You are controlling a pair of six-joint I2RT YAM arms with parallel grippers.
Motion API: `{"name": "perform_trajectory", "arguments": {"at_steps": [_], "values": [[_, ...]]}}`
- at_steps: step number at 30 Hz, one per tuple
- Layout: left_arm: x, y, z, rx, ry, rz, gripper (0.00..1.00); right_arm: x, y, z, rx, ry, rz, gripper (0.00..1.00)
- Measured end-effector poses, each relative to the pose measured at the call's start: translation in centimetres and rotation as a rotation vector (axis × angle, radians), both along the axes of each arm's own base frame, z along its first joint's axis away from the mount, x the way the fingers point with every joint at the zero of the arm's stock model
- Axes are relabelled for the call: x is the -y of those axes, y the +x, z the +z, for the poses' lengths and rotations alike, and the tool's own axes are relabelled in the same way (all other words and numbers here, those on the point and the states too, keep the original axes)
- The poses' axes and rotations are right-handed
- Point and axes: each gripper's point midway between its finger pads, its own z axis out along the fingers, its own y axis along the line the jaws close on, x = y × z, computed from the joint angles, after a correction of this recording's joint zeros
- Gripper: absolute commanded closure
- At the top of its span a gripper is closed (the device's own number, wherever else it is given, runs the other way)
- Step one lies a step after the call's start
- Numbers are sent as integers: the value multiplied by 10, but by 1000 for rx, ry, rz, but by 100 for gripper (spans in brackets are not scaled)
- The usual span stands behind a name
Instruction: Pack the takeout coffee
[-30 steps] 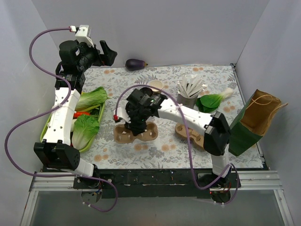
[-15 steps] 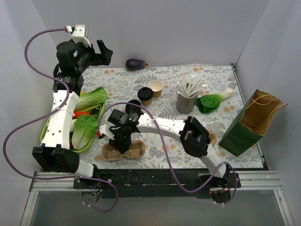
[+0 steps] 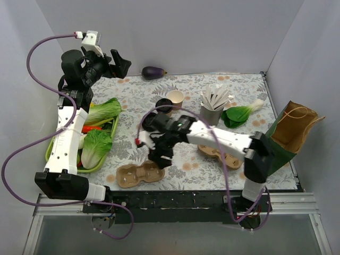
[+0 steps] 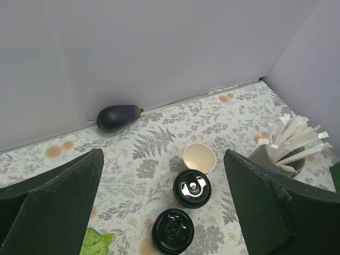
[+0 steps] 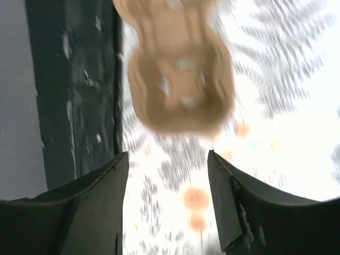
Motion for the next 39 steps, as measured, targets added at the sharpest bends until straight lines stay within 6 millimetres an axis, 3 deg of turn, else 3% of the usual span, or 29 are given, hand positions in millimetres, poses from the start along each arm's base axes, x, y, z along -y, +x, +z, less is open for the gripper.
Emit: {"name": "perform_trajectory", "arguments": {"at_steps": [3, 6, 15, 19, 21, 26, 30, 32, 35, 39], "values": [[7, -10, -2, -2, 7, -54, 2, 61, 27, 24, 50, 9, -96, 46], [18, -19, -5, -7, 22, -133, 2, 120, 36, 23, 112, -39, -138, 57], [45, -38, -20, -46, 11, -337, 2, 248, -12, -48, 30, -375, 24, 64], [51, -24, -27, -72, -4, -377, 2, 292, -26, -76, 4, -501, 16, 69], [53, -14, -34, -95, -24, -393, 2, 311, -15, -86, 34, -547, -53, 71], [51, 0, -53, -165, -75, -406, 2, 345, 39, -92, 55, -597, -338, 73], [51, 1, -51, -167, -91, -415, 2, 373, 101, -89, 67, -607, -556, 75], [52, 1, -49, -162, -96, -421, 2, 386, 122, -87, 83, -607, -620, 75], [53, 0, -47, -159, -103, -426, 2, 386, 126, -83, 68, -577, -635, 75], [53, -1, -45, -152, -103, -429, 2, 360, 108, -74, 18, -511, -548, 73]]}}
